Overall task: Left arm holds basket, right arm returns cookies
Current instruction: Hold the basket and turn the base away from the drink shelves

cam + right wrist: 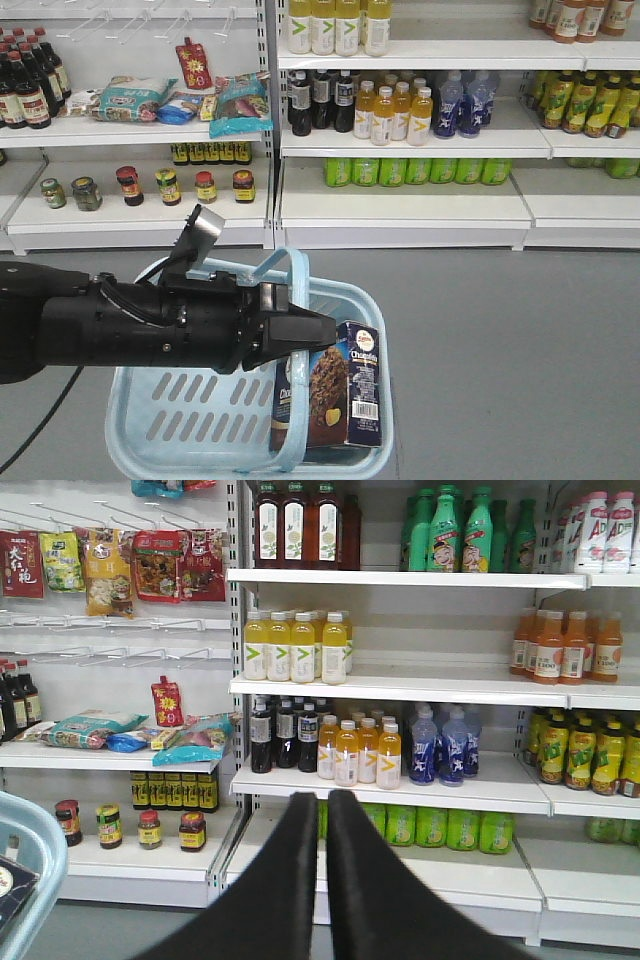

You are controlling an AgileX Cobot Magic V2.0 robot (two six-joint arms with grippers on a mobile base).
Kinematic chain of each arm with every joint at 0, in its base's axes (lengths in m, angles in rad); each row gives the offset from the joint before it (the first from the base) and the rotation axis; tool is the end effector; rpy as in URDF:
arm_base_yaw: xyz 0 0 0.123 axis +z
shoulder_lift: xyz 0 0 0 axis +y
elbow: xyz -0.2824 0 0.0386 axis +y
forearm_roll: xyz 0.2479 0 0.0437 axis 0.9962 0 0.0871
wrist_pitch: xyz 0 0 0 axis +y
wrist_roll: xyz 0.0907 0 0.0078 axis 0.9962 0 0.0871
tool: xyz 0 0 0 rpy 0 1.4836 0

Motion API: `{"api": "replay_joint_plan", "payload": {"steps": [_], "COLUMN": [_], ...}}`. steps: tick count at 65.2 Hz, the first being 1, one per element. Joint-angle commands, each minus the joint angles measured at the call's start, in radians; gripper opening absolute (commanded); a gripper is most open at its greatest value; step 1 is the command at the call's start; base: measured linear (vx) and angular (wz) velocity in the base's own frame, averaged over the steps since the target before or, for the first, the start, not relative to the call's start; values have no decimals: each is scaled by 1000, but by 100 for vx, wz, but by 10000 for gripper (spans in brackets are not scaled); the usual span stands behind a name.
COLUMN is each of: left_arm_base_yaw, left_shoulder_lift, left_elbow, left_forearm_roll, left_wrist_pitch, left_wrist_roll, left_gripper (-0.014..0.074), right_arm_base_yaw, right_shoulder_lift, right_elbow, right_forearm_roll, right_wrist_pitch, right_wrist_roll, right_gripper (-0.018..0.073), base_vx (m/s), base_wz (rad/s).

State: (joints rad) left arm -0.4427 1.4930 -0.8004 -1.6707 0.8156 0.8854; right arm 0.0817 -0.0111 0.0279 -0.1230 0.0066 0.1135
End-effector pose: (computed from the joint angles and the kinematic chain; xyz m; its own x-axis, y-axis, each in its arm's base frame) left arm 0.2339 -0.1840 0.2529 -0.9343 -0.1203 -0.3355 0.2669 0.3879 -0.8822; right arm 0.0565 0.0045 0.2037 0.0644 -0.0043 -0.9979 -0.0802 0.9967 -0.0094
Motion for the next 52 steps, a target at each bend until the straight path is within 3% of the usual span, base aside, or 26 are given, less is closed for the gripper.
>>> {"api": "replay_joint_plan", "payload": {"steps": [1, 28, 52], "left_arm_base_yaw": [-6, -6, -6], "left_shoulder_lift": [-42, -42, -42], "left_elbow": [-31, -31, -31], "left_forearm_roll": [-83, -82, -82], "left_wrist_pitch": [57, 57, 56], "left_wrist_roll": [18, 18, 18], "left_gripper": [-6, -6, -6], "right_arm_base_yaw": [-1, -1, -1], "right_shoulder_lift": [-9, -9, -9], "right_elbow": [18, 18, 18], "right_forearm_roll": [-7, -7, -7], "right_wrist_pitch": [-76, -76, -76], "right_wrist_roll": [-2, -2, -2], "right_gripper": [-11, -11, -11], "base_vx": [48, 44, 38], "base_wz": [8, -6, -70]}}
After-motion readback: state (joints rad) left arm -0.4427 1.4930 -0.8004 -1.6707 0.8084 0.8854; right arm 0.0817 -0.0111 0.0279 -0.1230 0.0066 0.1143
